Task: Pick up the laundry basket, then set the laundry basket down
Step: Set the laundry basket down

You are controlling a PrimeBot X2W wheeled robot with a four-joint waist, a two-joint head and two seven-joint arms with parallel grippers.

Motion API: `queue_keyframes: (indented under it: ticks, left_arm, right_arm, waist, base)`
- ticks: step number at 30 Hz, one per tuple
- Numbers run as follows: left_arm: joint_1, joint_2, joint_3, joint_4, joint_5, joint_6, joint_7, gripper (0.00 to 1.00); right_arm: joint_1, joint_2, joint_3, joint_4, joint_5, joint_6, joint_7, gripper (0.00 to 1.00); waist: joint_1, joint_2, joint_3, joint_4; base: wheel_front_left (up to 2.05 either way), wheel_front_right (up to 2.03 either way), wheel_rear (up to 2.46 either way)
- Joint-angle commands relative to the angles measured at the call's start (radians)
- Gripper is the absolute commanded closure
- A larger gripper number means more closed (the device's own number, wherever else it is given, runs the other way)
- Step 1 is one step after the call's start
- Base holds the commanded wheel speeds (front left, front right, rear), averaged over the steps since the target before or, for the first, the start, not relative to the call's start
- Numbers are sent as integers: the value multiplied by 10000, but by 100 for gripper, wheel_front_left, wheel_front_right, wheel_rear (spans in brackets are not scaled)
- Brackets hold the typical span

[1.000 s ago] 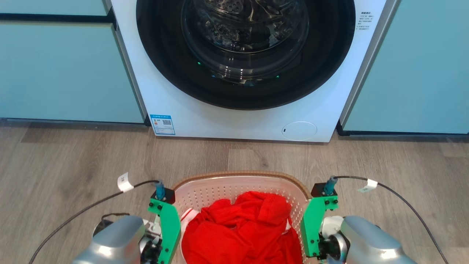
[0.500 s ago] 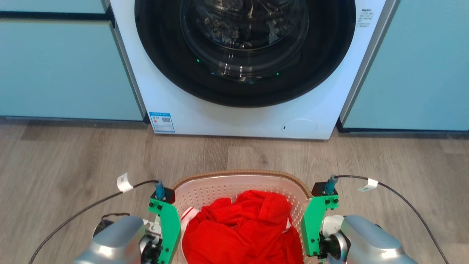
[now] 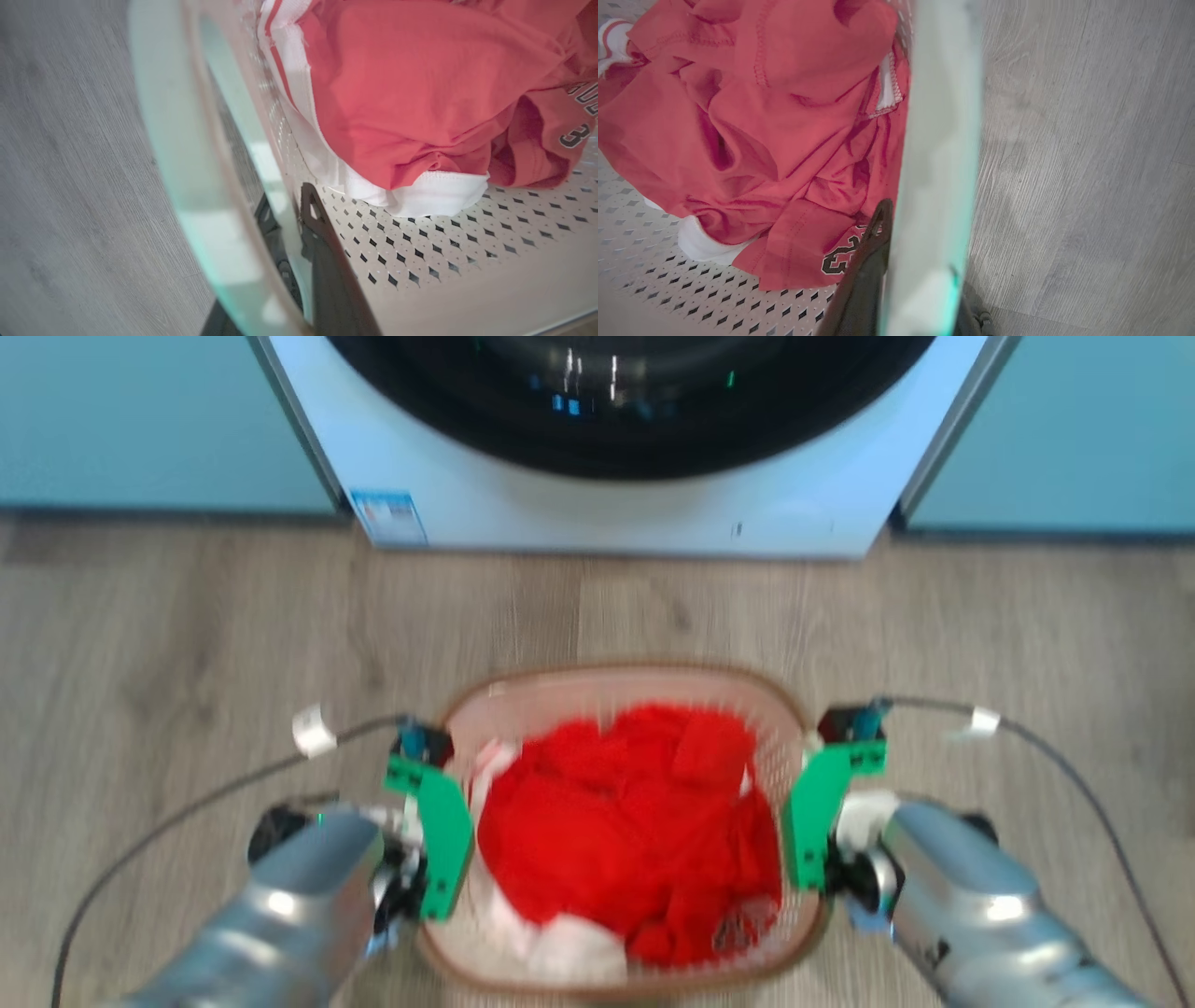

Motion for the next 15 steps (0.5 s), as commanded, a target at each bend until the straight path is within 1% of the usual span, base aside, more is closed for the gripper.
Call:
queue_keyframes:
  ticks: [1,8,15]
  left_arm:
    - [-382,-168,18,-170,315,-153,-29,100]
    - [-1393,-463,133,447,492,-175,-796,100]
    - [-2098,-678,233,1118,499,-242,-1361,100]
  right_arm:
    - [-788,258,3,-497,-169,159,-372,100]
    - [-1649,258,-626,-162,-625,159,-1377,100]
    - [-2350,258,-820,315,-1038,159,-2359,100]
  waist:
    - [-2,0,1070,-61]
    - [-2,0,2989,-202]
    - [-2,0,4582,-227]
  base:
    - [0,0,0]
    - [0,0,0]
    - [0,0,0]
